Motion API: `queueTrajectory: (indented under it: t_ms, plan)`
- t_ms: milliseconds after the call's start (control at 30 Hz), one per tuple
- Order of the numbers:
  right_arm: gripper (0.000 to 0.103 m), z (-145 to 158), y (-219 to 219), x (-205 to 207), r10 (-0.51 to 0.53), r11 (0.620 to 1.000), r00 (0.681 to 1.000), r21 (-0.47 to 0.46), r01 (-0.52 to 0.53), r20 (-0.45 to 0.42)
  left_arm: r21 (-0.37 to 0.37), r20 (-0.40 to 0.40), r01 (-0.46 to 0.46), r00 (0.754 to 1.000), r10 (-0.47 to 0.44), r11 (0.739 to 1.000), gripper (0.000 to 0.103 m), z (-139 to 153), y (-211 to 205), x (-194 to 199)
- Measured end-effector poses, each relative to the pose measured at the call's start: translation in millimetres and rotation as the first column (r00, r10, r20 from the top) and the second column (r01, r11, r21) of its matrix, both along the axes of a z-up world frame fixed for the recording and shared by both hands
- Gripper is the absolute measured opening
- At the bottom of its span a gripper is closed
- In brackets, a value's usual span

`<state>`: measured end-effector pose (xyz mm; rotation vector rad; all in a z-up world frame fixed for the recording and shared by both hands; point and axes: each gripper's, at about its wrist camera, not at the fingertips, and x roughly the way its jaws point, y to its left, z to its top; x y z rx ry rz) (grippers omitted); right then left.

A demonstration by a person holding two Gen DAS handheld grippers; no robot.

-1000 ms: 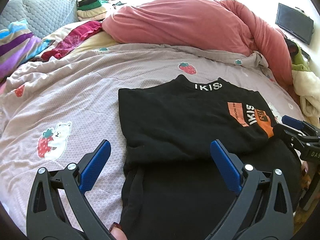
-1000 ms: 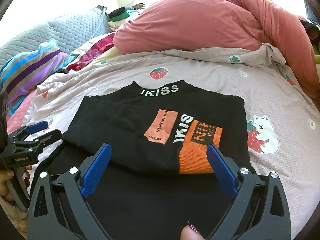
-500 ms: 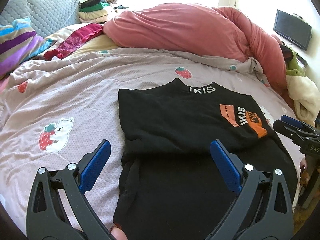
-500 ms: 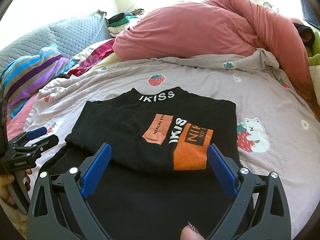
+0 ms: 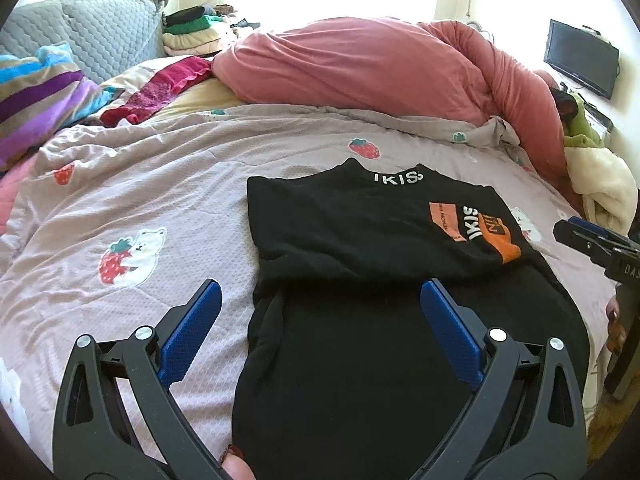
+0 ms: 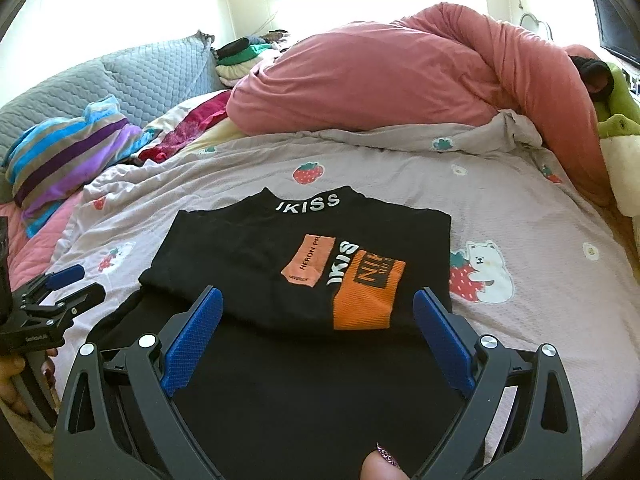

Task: Fold small clothes
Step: 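Move both open tools back along the shirt to its hem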

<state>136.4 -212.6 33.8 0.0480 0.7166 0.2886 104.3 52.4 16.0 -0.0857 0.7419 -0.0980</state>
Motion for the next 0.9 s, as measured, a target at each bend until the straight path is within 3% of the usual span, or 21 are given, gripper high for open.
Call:
queueTrajectory:
  t_ms: [900]
  plan:
    - [0.095,-4,-15,-35,0.01,1.0,1.0,-0.024,-0.01,-0.015,0.014,-0.042,-0.069,0.997,0.07,0.998,0.093,-2,20,-49]
